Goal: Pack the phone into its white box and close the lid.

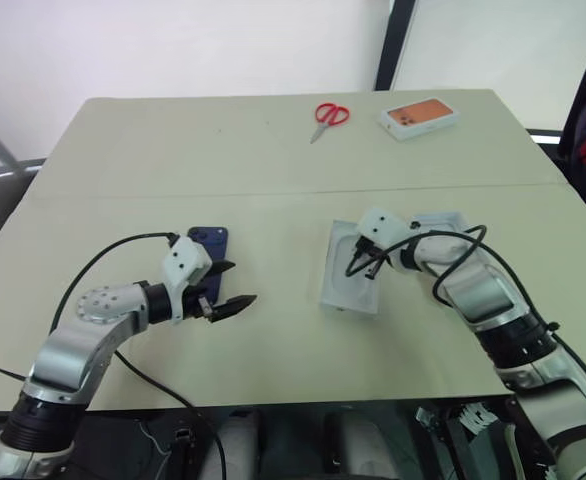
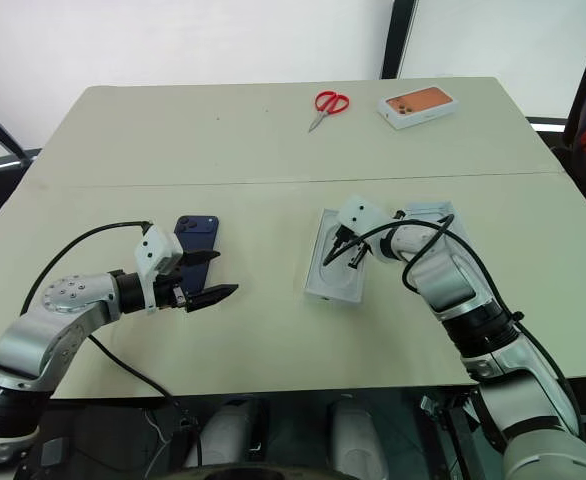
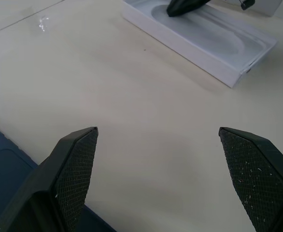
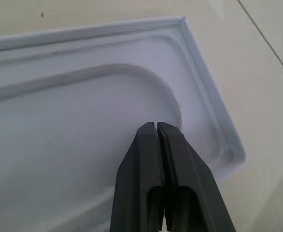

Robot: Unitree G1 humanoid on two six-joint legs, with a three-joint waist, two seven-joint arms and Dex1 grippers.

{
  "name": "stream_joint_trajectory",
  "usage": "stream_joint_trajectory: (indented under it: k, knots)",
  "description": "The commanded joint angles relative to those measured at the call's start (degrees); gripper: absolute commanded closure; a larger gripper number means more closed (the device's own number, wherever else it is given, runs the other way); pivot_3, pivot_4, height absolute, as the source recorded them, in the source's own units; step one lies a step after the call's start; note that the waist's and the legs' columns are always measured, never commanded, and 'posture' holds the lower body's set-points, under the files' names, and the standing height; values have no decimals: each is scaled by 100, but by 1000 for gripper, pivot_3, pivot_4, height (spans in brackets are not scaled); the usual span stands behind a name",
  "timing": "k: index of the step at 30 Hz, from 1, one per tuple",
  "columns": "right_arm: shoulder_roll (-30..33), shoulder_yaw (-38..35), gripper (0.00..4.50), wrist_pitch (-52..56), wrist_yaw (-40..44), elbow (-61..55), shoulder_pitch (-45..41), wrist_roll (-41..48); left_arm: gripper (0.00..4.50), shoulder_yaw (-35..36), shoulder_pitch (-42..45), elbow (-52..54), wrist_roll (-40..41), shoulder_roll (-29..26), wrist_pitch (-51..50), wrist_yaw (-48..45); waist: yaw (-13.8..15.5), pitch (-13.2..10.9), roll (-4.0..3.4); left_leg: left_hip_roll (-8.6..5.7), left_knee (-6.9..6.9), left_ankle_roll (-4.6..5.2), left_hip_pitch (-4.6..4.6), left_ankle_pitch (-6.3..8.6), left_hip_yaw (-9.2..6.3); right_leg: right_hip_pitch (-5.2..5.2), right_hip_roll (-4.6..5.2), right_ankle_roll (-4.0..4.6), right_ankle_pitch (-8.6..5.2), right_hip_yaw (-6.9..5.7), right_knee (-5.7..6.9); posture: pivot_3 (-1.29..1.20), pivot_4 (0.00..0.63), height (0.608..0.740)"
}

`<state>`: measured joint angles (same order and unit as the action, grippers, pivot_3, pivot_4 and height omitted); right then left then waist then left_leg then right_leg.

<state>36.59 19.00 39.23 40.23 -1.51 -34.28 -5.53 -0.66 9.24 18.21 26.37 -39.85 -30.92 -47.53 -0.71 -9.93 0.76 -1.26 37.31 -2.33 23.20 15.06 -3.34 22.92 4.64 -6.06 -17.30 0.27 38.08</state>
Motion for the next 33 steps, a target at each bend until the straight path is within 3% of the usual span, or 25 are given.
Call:
stream_joint_trajectory:
  k: [1,15,33]
  knots:
    - [203,-30,4399,-15,102,-204,71,-144,291,120,52,113,18,-17,28,-17,0,0,0,0,0,0,0,0,0,0,0,0,0,0,0,0,150,740]
    - [380,-77,4399,-265,945,-1377,497,270,291,160,33,98,19,-34,11,-9,-8,0,0,3,-2,0,1,0,-2,2,-2,0,0,-1,0,0,150,740]
    - [1208,-62,4399,-501,1972,-2468,1453,709,291,149,32,78,5,-28,13,18,8,0,0,2,0,1,0,0,-5,-5,0,0,0,-4,-4,0,150,740]
